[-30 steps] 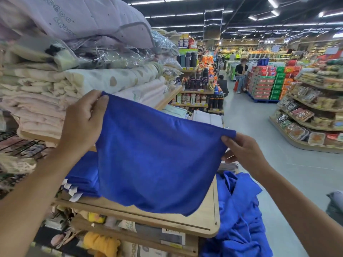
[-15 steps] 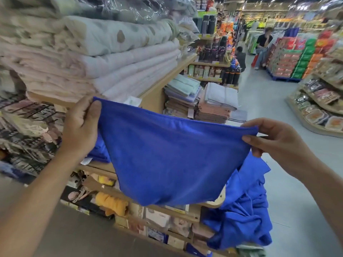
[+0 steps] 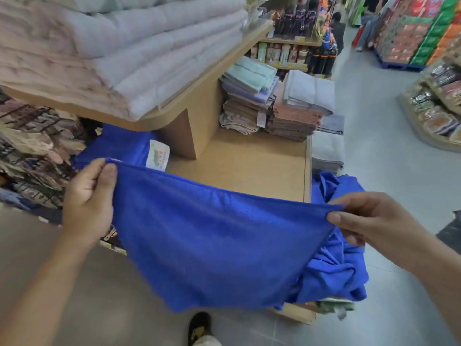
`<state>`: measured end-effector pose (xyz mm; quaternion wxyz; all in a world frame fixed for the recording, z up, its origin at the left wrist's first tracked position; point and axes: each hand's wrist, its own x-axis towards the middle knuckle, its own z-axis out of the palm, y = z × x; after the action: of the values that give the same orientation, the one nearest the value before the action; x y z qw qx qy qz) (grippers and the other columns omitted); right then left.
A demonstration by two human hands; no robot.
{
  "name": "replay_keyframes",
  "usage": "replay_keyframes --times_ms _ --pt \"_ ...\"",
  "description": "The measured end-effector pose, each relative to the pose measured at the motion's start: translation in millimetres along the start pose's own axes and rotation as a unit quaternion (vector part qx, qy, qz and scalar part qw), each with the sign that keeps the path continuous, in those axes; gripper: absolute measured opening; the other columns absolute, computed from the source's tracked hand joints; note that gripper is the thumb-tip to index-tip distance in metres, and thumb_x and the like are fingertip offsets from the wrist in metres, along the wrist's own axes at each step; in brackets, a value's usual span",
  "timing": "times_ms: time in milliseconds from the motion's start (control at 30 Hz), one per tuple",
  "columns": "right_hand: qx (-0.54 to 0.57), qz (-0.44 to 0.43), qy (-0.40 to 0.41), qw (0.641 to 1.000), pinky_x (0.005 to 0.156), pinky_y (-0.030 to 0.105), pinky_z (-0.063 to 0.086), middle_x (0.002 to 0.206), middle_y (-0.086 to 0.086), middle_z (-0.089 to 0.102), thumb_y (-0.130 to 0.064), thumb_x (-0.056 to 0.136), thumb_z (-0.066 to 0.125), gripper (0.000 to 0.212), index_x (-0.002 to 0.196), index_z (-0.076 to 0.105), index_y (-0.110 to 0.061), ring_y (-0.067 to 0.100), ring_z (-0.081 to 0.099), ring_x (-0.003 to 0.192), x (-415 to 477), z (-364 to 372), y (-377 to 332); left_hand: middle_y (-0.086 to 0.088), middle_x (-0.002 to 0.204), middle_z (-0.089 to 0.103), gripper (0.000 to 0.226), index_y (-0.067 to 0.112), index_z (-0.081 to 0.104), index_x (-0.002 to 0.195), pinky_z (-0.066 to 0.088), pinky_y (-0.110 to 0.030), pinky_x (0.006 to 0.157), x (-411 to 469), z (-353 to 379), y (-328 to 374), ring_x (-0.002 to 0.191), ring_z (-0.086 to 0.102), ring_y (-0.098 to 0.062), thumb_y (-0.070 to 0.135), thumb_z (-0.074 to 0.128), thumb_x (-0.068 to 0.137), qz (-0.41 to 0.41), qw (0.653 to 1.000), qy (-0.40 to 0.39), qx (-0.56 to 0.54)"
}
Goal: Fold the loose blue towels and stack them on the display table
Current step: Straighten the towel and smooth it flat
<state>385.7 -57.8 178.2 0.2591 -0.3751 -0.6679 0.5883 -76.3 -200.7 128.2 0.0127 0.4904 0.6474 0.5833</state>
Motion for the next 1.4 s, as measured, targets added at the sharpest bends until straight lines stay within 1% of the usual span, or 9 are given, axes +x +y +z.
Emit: replay_keyframes --times_ms 167,500,633,700,800,867,967,1133,1400 --pt "0.035 0.093 0.083 0.992 0.050 0.019 0.053 0.066 0.004 0.067 -0.007 0.086 0.074 0.004 0.087 0.078 -0.007 0.012 0.068 0.054 53.9 5.8 40.6 0.006 0.073 0.050 0.031 0.028 0.049 0.080 0.037 -0.026 0.063 11.3 50.7 -27.3 0.065 0.046 0.001 0.047 0.042 0.104 -0.013 0.992 -0.092 0.087" --pt "0.090 0.119 0.182 0.972 0.065 0.021 0.062 0.089 0.008 0.068 -0.010 0.098 0.066 0.013 0.109 0.064 -0.002 0.012 0.076 0.068 174.8 -21.1 48.4 0.004 0.044 0.049 0.039 0.027 0.045 0.069 0.037 -0.028 0.045 134.8 164.4 -70.1 0.043 0.064 -0.013 0.047 0.044 0.102 -0.161 0.963 -0.163 0.141" --pt "0.086 0.116 0.242 0.960 0.063 0.020 0.061 0.095 0.012 0.068 -0.009 0.099 0.066 0.004 0.100 0.063 -0.006 0.011 0.076 0.066 230.2 -32.0 57.5 0.000 0.069 0.065 0.028 0.017 0.065 0.111 0.057 -0.030 0.050 164.1 205.1 -80.1 0.063 0.073 -0.018 0.036 0.045 0.105 -0.237 0.957 -0.148 0.081" --pt "0.026 0.119 0.274 0.954 0.070 0.026 0.063 0.102 0.012 0.067 -0.010 0.101 0.061 0.018 0.117 0.063 -0.002 0.013 0.075 0.071 253.1 -31.7 71.4 -0.006 0.095 0.073 0.033 0.015 0.062 0.129 0.061 -0.046 0.079 164.5 216.6 -84.9 0.092 0.073 -0.031 0.030 0.047 0.104 -0.225 0.955 -0.166 0.099" --pt "-0.155 0.140 0.259 0.943 0.073 0.039 0.061 0.116 0.006 0.055 -0.026 0.100 0.060 0.057 0.152 0.041 -0.012 0.019 0.065 0.079 258.9 -12.9 97.5 -0.002 0.119 0.070 0.036 0.021 0.059 0.135 0.052 -0.039 0.097 134.1 208.1 -89.4 0.107 0.067 -0.025 0.030 0.053 0.100 -0.177 0.952 -0.205 0.145" --pt "-0.221 0.119 0.207 0.946 0.077 0.032 0.058 0.131 0.006 0.049 -0.032 0.099 0.060 0.066 0.157 0.031 -0.017 0.018 0.063 0.098 241.5 17.5 116.7 0.010 0.107 0.067 0.022 0.030 0.062 0.120 0.053 -0.036 0.087 95.8 185.5 -95.3 0.097 0.068 -0.019 0.031 0.057 0.098 -0.169 0.952 -0.214 0.142" --pt "-0.320 0.035 0.114 0.940 0.121 0.033 0.027 0.165 0.002 0.025 -0.035 0.101 0.058 0.066 0.159 0.030 -0.017 0.018 0.025 0.152 199.7 75.0 145.0 0.011 0.081 0.066 0.017 0.031 0.058 0.086 0.052 -0.038 0.073 28.8 135.7 -102.1 0.084 0.067 -0.022 0.043 0.055 0.097 -0.209 0.936 -0.201 0.199" --pt "-0.530 0.030 0.053 0.846 0.129 0.044 0.004 0.171 -0.002 0.011 -0.058 0.105 0.029 0.069 0.163 0.019 -0.023 0.021 0.002 0.159 163.7 128.6 166.7 0.005 0.063 0.072 0.074 0.014 0.069 0.068 0.051 -0.029 0.057 -40.5 87.2 -100.1 0.054 0.067 -0.017 0.082 0.046 0.086 -0.382 0.866 -0.272 0.176" --pt "-0.584 0.020 0.076 0.808 0.129 0.045 0.007 0.170 -0.002 0.020 -0.063 0.103 0.018 0.070 0.162 0.024 -0.025 0.021 0.009 0.158 163.5 133.6 173.6 0.006 0.087 0.079 0.047 0.024 0.078 0.083 0.031 -0.018 0.043 -60.2 91.2 -105.4 0.058 0.063 -0.007 0.069 0.068 0.077 -0.477 0.819 -0.317 0.012"
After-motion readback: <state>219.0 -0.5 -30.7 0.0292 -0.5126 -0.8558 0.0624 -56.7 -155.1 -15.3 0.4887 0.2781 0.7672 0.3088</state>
